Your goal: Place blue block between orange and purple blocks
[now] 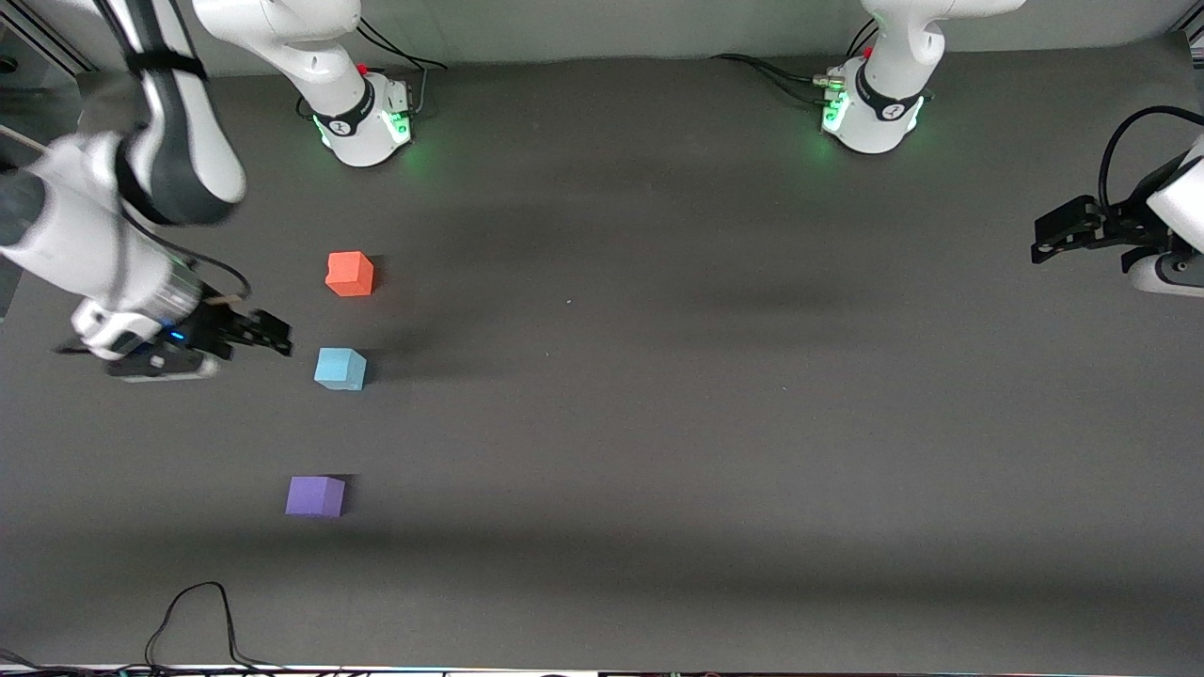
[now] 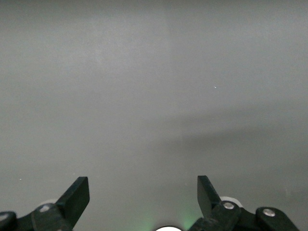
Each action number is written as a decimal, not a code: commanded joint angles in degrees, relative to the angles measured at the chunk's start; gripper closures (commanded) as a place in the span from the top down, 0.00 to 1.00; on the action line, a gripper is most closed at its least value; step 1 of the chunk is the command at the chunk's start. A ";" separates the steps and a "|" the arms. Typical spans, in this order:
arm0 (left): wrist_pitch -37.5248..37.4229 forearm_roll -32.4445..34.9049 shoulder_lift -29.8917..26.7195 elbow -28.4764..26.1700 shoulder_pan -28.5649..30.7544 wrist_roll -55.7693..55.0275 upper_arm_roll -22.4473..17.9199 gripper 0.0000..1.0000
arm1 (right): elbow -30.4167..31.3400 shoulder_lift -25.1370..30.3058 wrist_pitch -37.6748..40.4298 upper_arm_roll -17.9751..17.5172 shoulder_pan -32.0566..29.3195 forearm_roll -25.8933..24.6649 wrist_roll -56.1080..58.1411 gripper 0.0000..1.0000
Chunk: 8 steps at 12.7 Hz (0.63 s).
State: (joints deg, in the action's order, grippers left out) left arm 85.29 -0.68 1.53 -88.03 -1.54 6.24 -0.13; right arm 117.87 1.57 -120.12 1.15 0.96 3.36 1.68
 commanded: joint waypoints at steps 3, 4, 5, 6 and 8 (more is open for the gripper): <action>0.75 0.77 -0.30 -0.21 -0.66 0.79 -0.57 1.00 | -13.52 4.66 18.83 0.87 -0.17 1.13 0.78 1.00; 0.66 0.77 -0.30 -0.21 -0.66 0.79 -0.57 1.00 | -15.81 5.02 21.39 0.96 -0.17 1.13 0.78 1.00; 0.66 0.77 -0.30 -0.21 -0.66 0.79 -0.57 1.00 | -18.09 5.11 23.94 1.05 -0.26 1.13 0.78 1.00; 0.66 0.77 -0.30 -0.21 -0.66 0.70 -0.57 1.00 | -19.86 5.11 25.97 1.40 -0.26 1.13 0.78 1.00; 0.75 0.77 -0.30 -0.21 -0.66 0.79 -0.48 1.00 | -20.84 5.11 27.48 1.57 -0.17 1.13 0.78 1.00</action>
State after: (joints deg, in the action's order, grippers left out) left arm 85.35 -0.67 1.54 -88.03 -1.54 6.24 -0.14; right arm 99.16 7.50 -94.66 2.27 0.86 3.36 1.68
